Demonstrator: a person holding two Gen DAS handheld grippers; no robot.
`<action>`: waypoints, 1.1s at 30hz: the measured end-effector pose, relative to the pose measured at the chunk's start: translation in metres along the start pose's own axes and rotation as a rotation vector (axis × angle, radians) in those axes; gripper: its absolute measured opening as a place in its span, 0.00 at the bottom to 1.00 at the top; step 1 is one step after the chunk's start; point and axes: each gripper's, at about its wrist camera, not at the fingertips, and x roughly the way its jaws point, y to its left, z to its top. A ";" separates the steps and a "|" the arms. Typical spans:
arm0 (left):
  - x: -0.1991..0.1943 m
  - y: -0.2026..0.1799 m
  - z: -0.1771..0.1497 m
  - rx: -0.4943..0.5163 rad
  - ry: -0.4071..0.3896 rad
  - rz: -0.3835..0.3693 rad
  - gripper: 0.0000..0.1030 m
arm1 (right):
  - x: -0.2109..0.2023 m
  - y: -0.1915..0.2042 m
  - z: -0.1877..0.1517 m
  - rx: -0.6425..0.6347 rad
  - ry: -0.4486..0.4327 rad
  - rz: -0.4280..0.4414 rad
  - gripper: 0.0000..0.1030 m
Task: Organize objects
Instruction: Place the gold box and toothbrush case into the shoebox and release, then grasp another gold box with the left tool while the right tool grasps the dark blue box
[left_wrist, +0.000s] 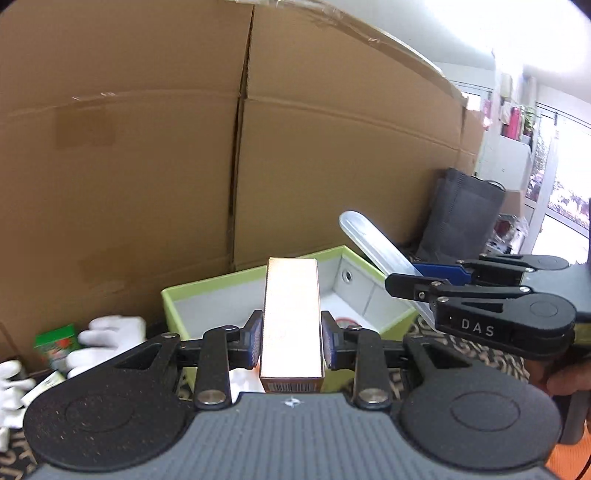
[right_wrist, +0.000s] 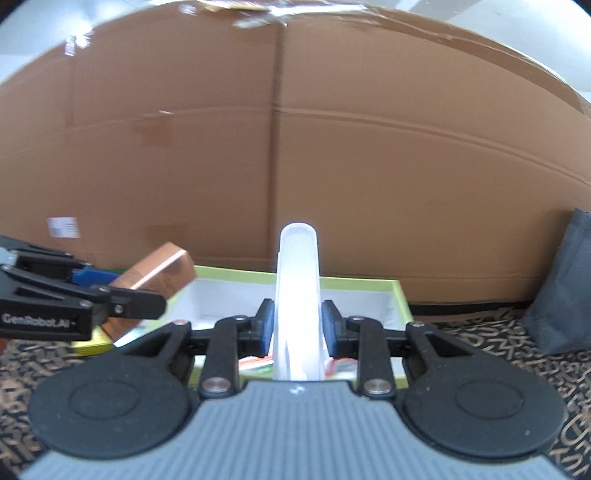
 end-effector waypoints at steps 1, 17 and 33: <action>0.010 -0.001 0.002 -0.013 0.003 0.003 0.32 | 0.008 -0.006 0.000 0.001 0.008 -0.014 0.26; 0.104 -0.009 -0.005 -0.016 0.093 0.010 0.32 | 0.105 -0.041 -0.025 0.023 0.153 -0.107 0.26; 0.069 0.005 -0.013 -0.053 -0.014 0.042 0.92 | 0.083 -0.022 -0.048 -0.005 0.051 -0.073 1.00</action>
